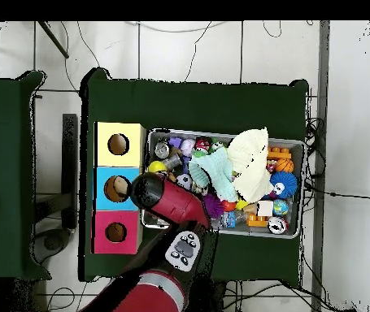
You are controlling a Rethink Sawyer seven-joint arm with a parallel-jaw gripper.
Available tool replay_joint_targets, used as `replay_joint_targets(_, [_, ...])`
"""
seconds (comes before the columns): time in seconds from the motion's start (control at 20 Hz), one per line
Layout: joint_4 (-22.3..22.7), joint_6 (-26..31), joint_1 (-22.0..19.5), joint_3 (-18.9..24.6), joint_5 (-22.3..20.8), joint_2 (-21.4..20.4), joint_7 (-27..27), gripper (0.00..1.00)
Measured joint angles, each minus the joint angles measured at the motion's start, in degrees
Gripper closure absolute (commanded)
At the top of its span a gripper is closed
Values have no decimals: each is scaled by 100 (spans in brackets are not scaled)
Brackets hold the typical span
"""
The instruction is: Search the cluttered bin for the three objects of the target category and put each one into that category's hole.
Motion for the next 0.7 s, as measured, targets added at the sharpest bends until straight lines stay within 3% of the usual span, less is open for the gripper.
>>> replay_joint_targets(0.25, [1, -281, 76, -33, 113, 98, 0, 0])
replay_joint_targets(0.3, [-6, -439, 170, -88, 136, 161, -1, 100])
replay_joint_targets(0.7, [-55, -709, 610, -418, 258, 349, 0, 100])
